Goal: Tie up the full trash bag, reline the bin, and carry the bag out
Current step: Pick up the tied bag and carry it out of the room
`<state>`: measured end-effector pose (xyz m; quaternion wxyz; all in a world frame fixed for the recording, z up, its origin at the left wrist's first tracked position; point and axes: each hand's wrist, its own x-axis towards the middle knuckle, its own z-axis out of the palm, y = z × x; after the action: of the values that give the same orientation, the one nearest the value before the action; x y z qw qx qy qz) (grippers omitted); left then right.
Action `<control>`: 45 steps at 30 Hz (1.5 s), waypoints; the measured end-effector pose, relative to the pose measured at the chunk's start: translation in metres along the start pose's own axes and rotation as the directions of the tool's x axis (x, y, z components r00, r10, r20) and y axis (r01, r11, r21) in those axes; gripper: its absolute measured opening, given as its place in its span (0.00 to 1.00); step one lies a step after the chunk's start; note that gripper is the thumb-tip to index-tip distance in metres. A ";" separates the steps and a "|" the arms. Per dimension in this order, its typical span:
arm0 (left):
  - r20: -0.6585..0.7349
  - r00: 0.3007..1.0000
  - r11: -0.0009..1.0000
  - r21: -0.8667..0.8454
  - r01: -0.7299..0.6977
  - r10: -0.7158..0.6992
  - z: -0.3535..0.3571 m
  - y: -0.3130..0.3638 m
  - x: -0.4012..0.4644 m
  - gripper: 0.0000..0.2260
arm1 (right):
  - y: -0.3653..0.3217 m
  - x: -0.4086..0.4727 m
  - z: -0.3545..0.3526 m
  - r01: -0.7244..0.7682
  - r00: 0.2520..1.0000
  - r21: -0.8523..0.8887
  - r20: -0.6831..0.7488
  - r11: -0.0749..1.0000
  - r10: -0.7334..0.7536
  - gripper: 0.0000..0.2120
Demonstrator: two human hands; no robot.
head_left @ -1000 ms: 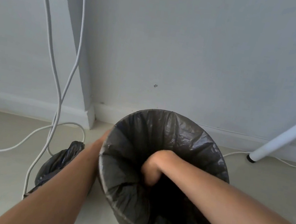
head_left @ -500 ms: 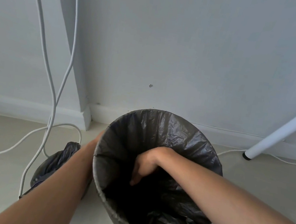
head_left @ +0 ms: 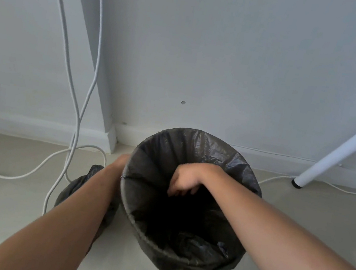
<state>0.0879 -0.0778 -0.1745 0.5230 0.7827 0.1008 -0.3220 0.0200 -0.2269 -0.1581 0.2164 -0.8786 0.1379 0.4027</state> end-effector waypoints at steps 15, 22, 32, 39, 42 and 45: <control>-0.036 0.994 0.983 0.153 -0.100 0.106 -0.152 -0.011 -0.044 0.14 | -0.132 -0.109 -0.030 0.150 0.781 0.001 -0.613 0.989 -0.118 0.15; -0.125 0.992 0.809 0.585 0.059 0.019 -0.182 -0.069 -0.074 0.30 | -0.193 -0.078 0.027 0.184 0.817 -0.116 -0.534 0.976 -0.218 0.06; 0.184 0.932 0.779 0.611 0.141 -0.313 -0.187 -0.095 -0.101 0.07 | -0.193 -0.022 0.064 0.079 0.920 -0.066 -0.380 0.995 -0.098 0.27; 0.323 0.910 0.846 0.530 0.052 -0.258 -0.205 -0.078 -0.108 0.05 | -0.209 0.011 0.057 0.050 0.857 0.163 -0.513 0.985 0.042 0.19; 0.330 0.908 0.873 0.482 0.071 -0.256 -0.206 -0.077 -0.111 0.07 | -0.209 0.014 0.055 0.049 0.847 0.149 -0.530 0.988 0.038 0.18; 0.303 0.922 0.874 0.481 0.073 -0.243 -0.214 -0.073 -0.112 0.10 | -0.211 0.009 0.048 0.065 0.867 0.148 -0.499 0.987 0.018 0.17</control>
<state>0.0504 0.1625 -0.1090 0.3034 0.8021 -0.0095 -0.5143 0.0825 -0.0207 -0.1355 0.2482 -0.9341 0.2101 0.1474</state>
